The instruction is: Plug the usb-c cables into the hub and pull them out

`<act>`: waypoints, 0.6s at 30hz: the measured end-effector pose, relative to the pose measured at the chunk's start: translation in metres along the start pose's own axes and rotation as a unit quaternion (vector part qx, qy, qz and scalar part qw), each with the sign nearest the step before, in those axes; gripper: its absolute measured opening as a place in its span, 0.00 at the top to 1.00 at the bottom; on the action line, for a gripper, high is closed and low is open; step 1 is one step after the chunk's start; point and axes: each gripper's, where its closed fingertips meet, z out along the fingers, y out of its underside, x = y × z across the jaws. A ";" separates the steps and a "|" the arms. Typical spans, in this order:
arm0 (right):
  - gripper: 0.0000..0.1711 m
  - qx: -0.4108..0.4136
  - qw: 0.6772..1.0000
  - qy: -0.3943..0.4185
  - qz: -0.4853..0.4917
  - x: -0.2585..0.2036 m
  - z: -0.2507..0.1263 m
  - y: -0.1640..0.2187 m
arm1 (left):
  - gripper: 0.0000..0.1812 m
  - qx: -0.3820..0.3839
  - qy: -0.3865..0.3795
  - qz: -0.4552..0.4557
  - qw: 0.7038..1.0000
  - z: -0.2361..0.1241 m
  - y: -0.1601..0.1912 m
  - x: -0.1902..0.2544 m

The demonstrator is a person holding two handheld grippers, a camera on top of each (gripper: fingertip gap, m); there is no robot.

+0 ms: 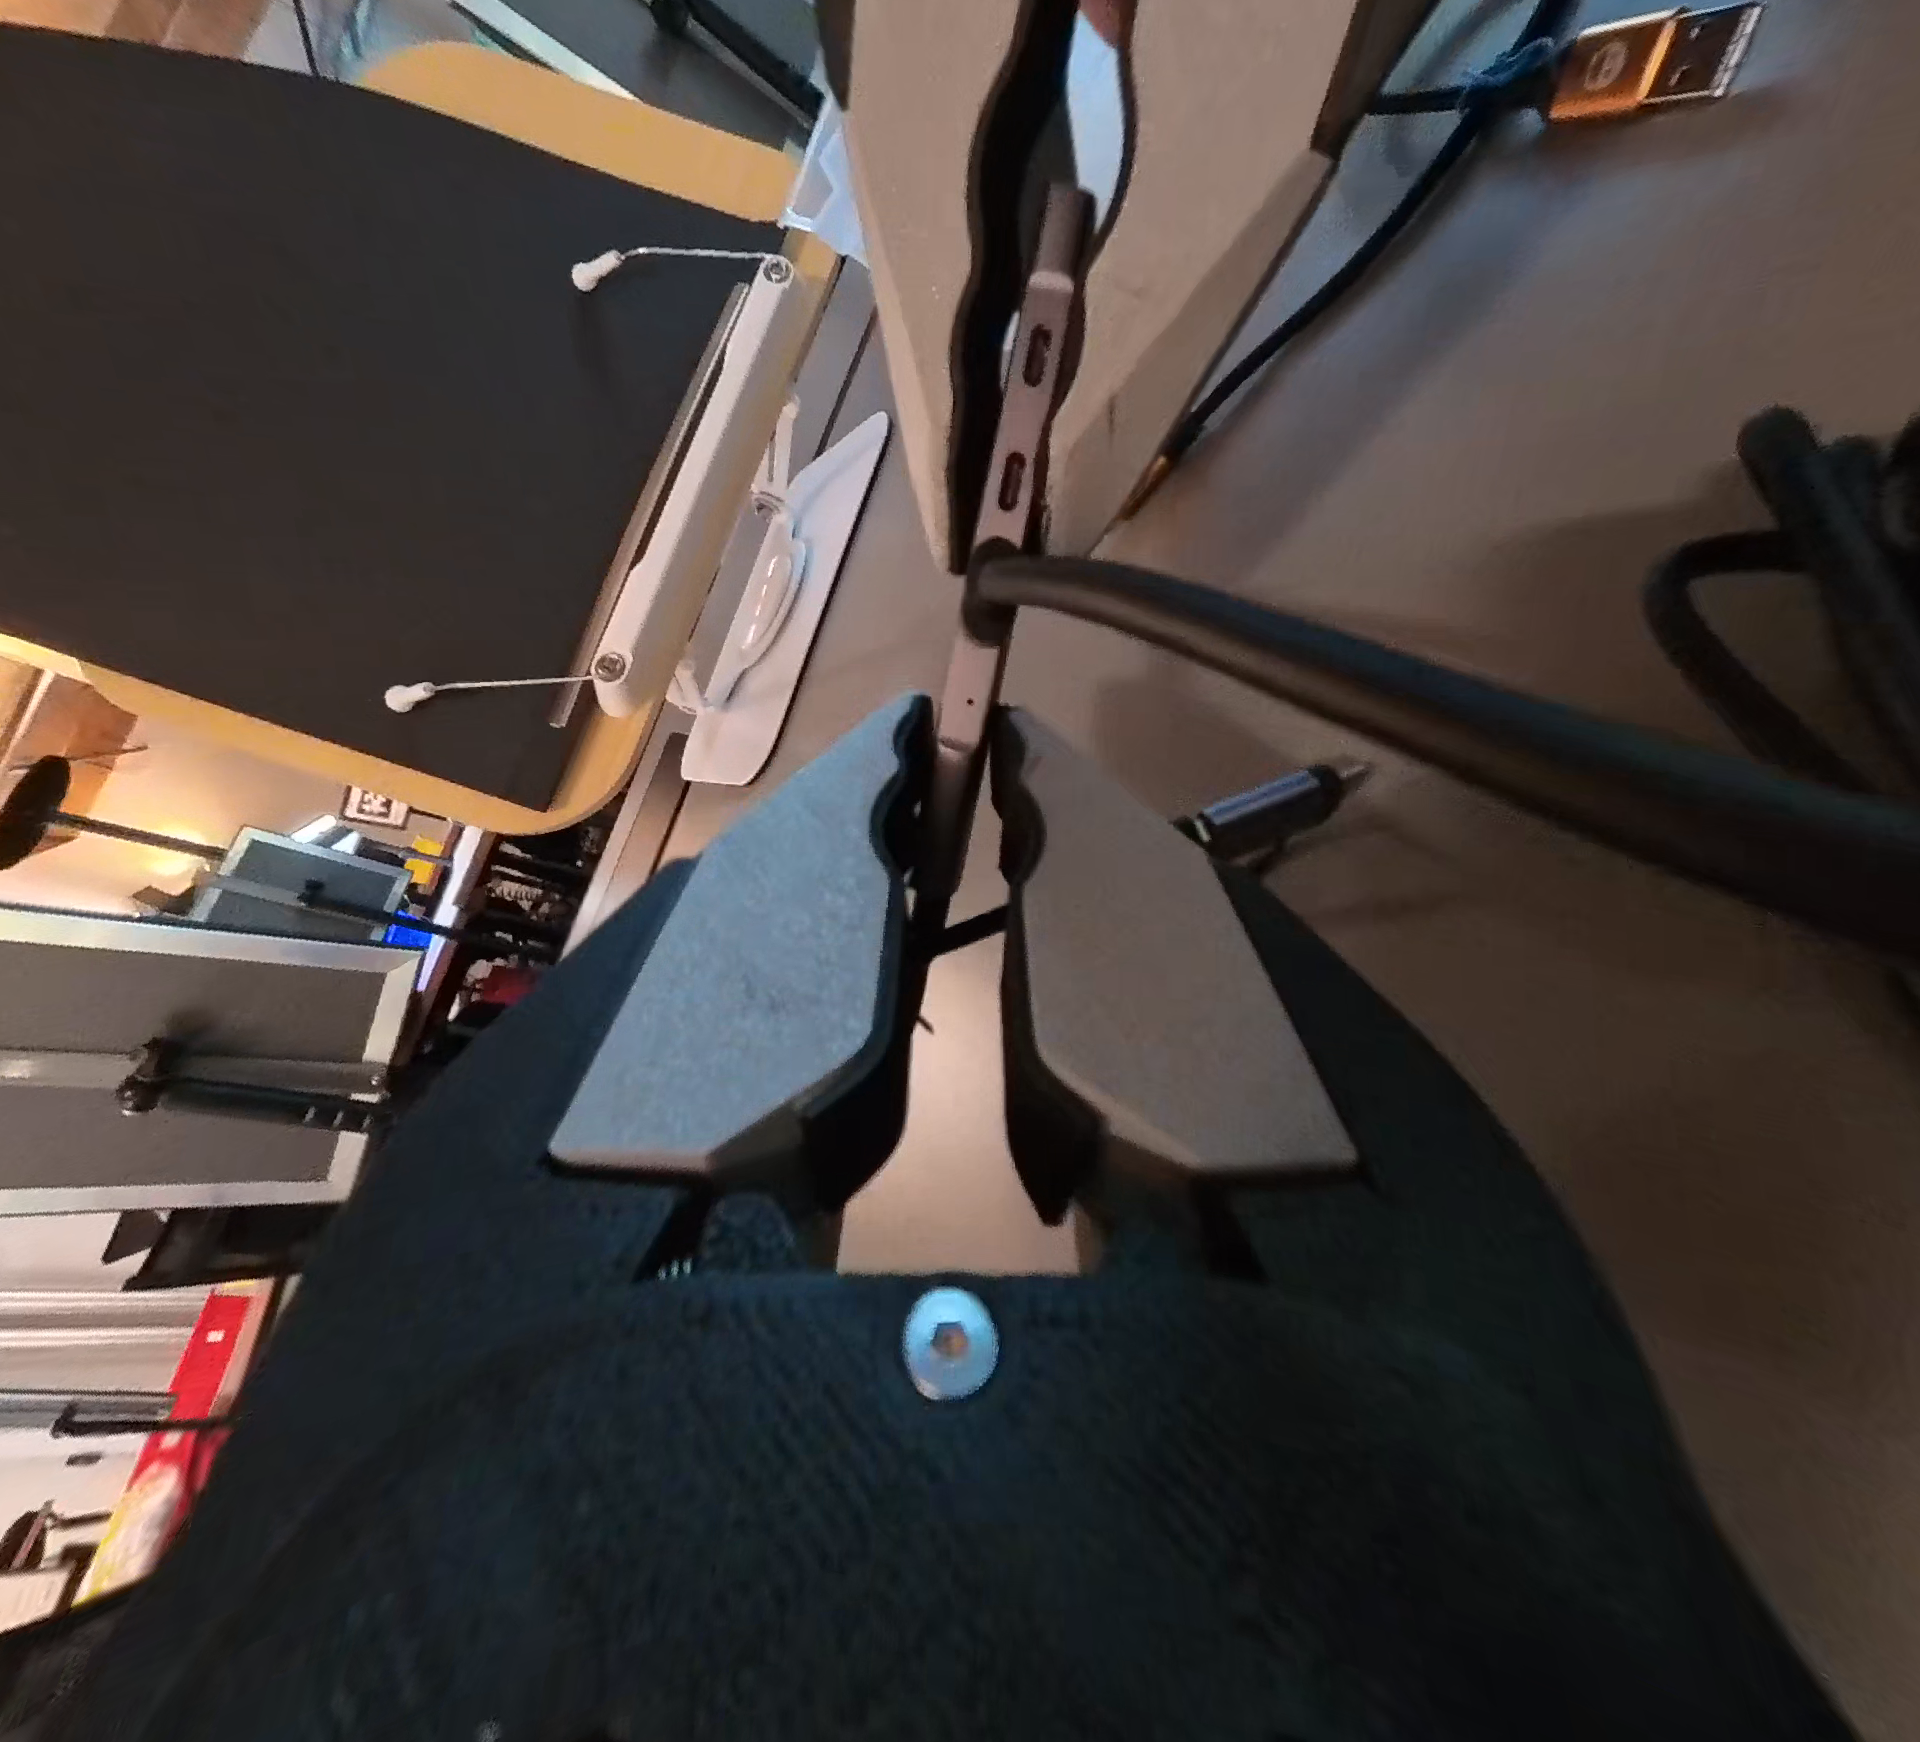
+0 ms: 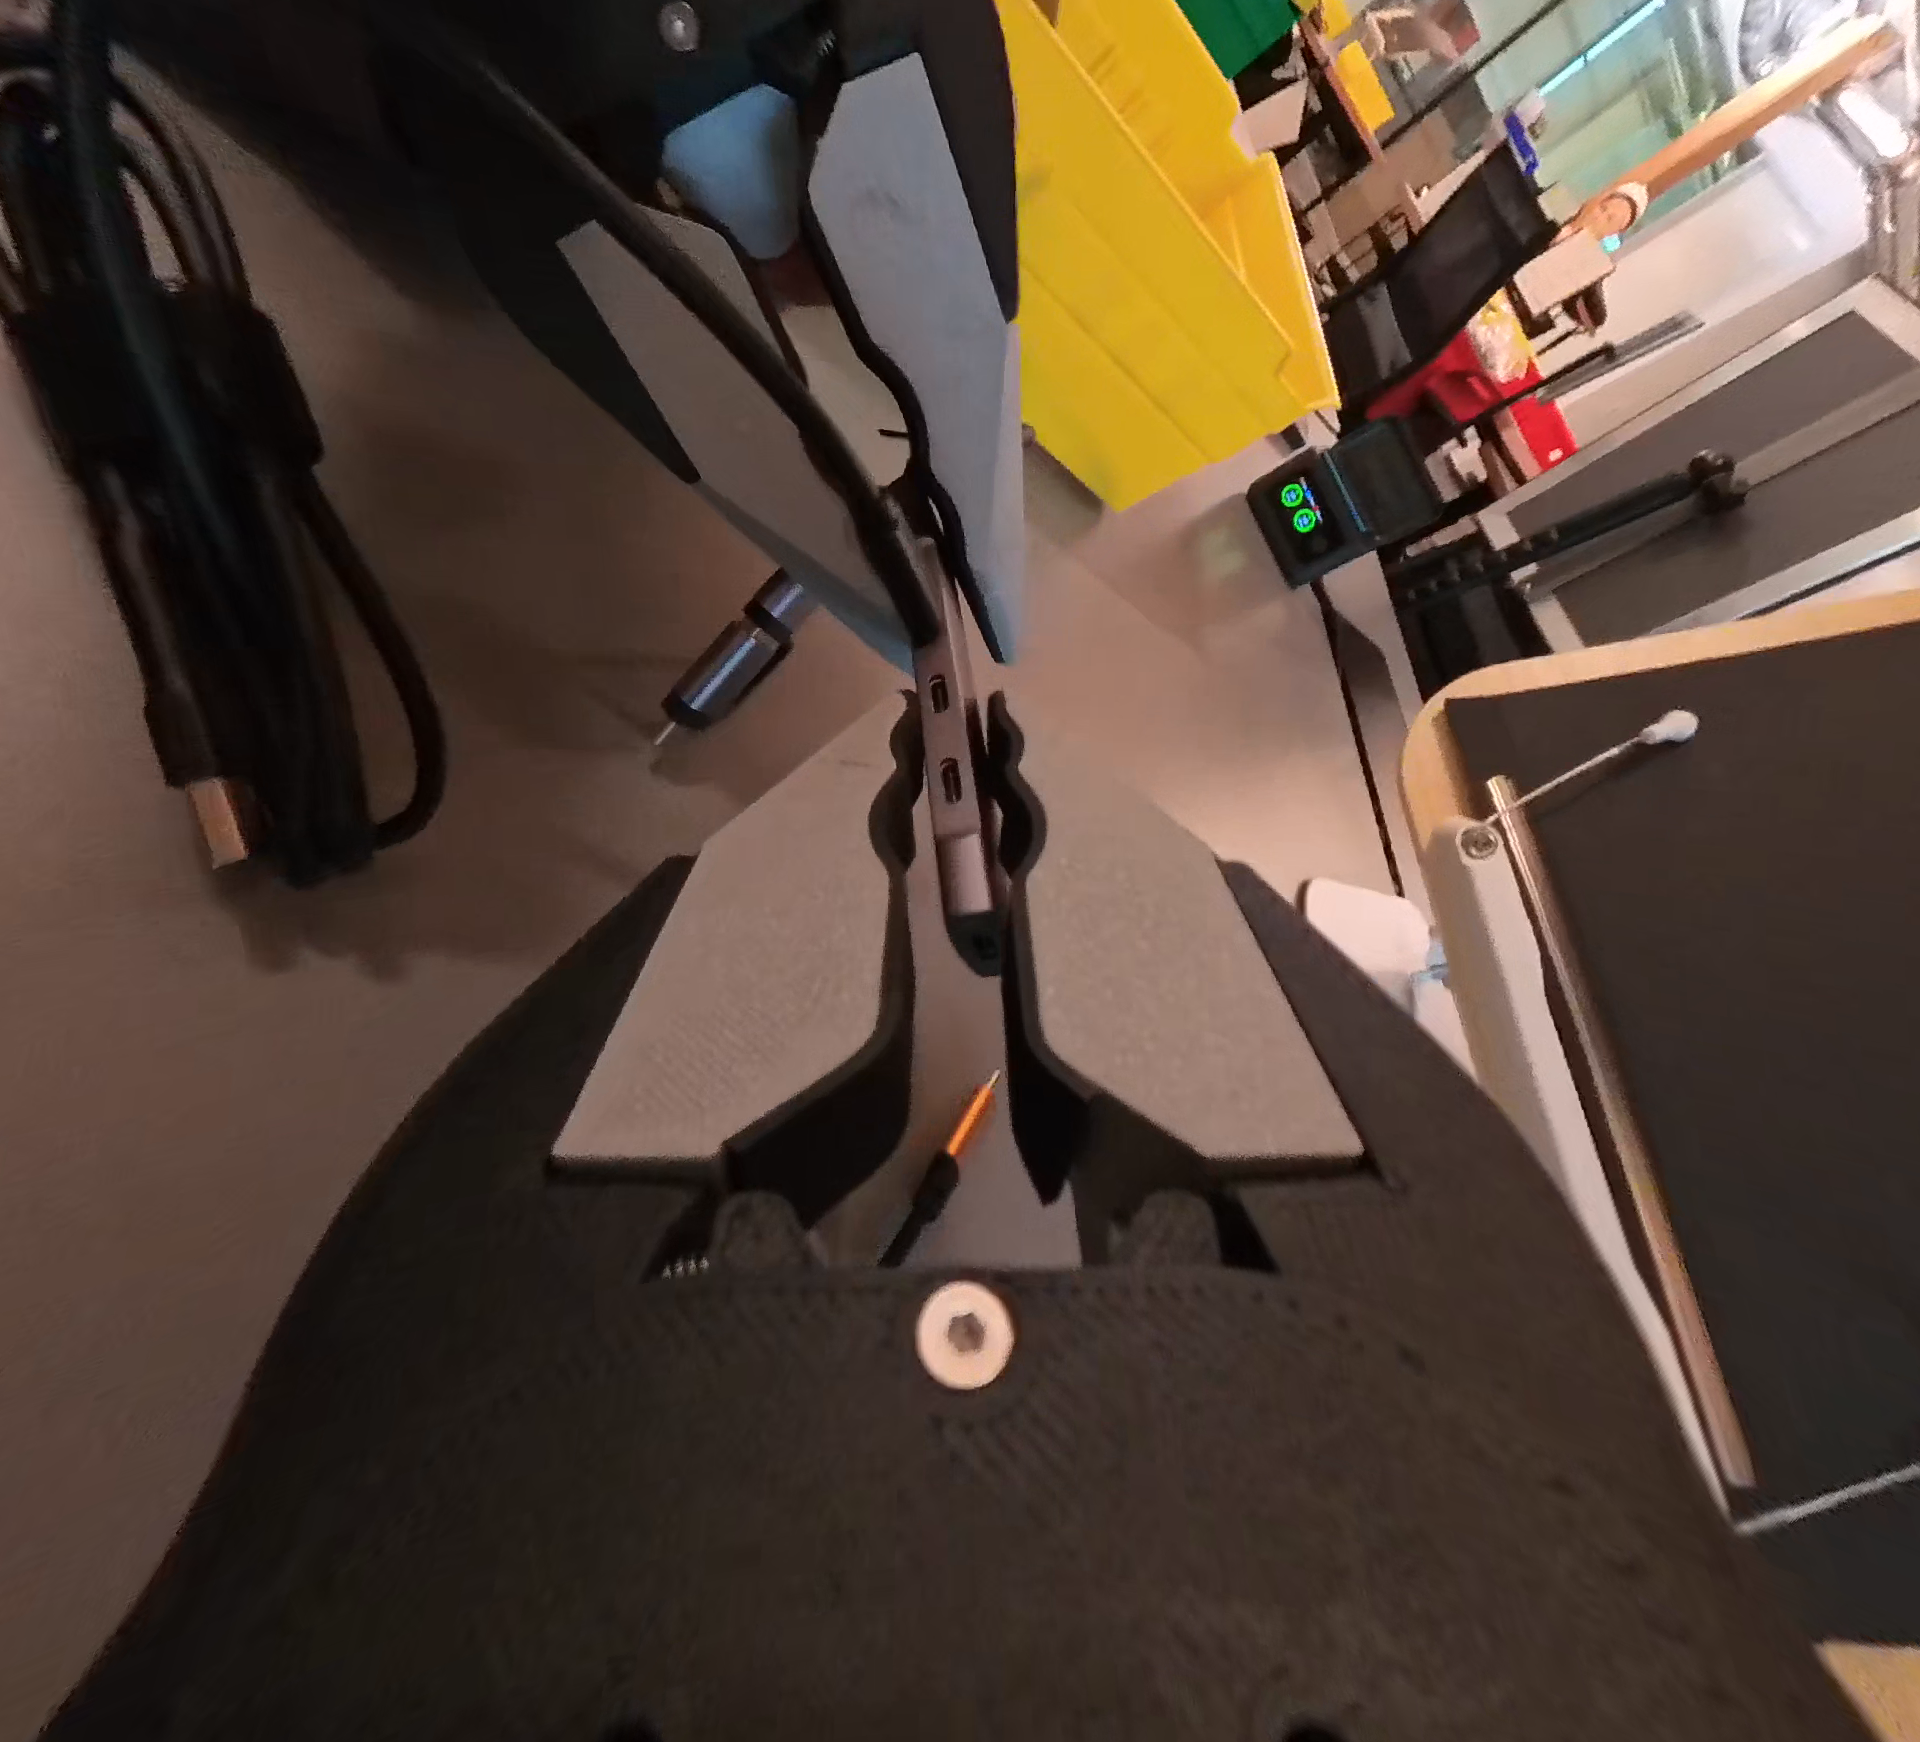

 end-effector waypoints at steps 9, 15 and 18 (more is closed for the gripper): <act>0.90 -0.073 0.993 0.055 0.067 0.017 0.004 0.017 | 0.95 -0.082 -0.038 0.026 0.996 0.013 0.019 -0.008; 0.93 -0.041 0.992 0.094 0.076 0.024 -0.008 0.001 | 0.96 -0.120 -0.058 0.023 0.991 0.014 0.031 -0.016; 0.97 -0.012 0.991 0.093 0.101 0.025 -0.014 -0.007 | 0.97 -0.128 -0.064 0.005 0.990 0.013 0.036 -0.021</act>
